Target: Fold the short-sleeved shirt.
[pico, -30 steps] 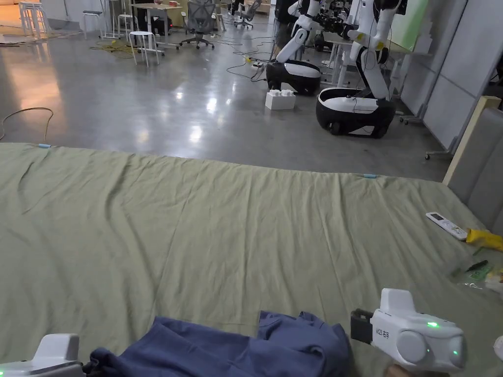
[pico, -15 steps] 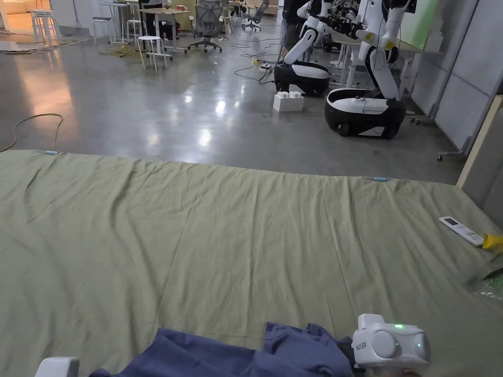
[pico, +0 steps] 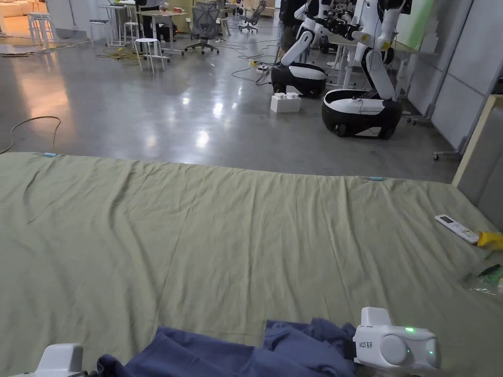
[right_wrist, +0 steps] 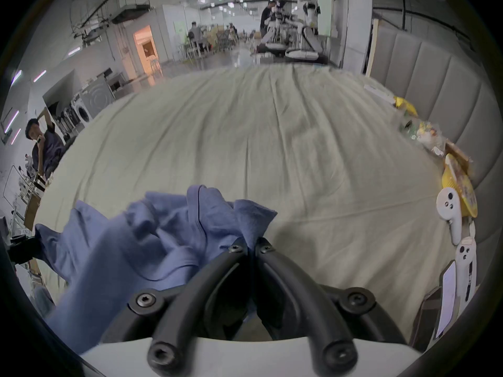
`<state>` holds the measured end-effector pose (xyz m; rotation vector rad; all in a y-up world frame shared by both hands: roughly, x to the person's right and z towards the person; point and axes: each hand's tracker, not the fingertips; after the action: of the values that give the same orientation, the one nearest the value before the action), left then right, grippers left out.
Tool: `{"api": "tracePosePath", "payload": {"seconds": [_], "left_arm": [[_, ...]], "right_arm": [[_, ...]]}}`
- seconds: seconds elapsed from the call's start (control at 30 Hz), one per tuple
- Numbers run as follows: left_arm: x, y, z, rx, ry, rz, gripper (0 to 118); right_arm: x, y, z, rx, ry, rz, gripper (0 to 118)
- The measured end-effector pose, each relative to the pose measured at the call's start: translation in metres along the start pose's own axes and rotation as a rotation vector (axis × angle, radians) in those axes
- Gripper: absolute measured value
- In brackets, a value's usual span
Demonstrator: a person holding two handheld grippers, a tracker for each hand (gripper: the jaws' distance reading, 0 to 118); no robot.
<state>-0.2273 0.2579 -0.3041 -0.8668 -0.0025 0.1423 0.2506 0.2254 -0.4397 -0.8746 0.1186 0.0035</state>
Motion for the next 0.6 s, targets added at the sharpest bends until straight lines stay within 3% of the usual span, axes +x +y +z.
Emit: {"api": "tracePosePath", "payload": {"seconds": [0.27, 0.6], "left_arm": [[0.003, 0.025, 0.030, 0.102, -0.035, -0.010, 4], [-0.009, 0.095, 0.094, 0.280, -0.039, -0.026, 4]], "right_arm": [[-0.001, 0.014, 0.071, 0.211, -0.010, 0.086, 4], [0.000, 0.049, 0.166, 0.412, -0.064, 0.083, 4]]}}
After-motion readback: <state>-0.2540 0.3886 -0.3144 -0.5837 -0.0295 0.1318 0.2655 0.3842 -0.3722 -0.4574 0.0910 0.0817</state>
